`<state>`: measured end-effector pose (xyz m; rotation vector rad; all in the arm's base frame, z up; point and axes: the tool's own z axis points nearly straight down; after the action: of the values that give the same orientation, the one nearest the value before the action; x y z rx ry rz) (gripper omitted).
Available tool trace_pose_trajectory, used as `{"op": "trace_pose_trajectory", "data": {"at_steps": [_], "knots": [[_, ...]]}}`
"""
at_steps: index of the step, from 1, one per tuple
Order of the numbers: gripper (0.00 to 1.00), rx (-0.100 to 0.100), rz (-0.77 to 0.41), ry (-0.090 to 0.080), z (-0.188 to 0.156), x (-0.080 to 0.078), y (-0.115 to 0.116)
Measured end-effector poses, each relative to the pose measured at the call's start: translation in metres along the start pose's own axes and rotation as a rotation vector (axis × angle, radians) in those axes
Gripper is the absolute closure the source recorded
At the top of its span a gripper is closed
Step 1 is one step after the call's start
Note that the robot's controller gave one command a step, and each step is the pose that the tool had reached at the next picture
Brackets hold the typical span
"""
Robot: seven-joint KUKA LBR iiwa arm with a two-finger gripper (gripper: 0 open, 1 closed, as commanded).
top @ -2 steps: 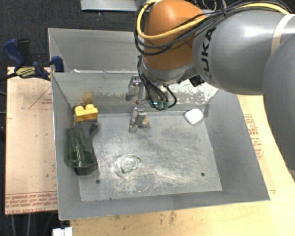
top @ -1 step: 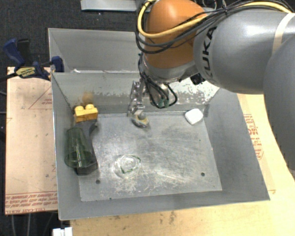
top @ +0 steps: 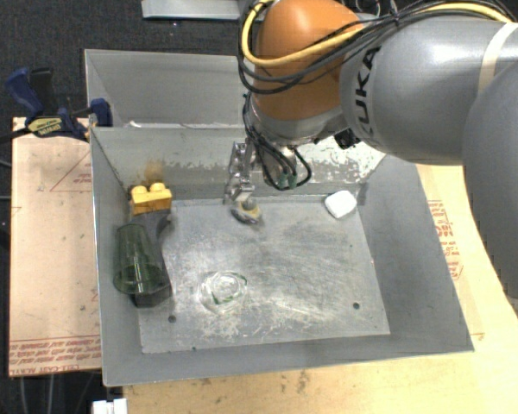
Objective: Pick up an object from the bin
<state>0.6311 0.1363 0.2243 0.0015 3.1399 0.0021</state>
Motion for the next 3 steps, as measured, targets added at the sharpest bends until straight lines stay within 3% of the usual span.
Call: {"op": "trace_pose_trajectory", "data": {"at_steps": [1,2,3], "knots": [[1.00,-0.002,-0.071,-0.008,0.019,0.020,-0.011],[0.00,0.000,-0.310,0.000,0.033,0.053,-0.042],[0.00,0.000,-0.311,0.000,0.033,0.054,-0.042]]}}
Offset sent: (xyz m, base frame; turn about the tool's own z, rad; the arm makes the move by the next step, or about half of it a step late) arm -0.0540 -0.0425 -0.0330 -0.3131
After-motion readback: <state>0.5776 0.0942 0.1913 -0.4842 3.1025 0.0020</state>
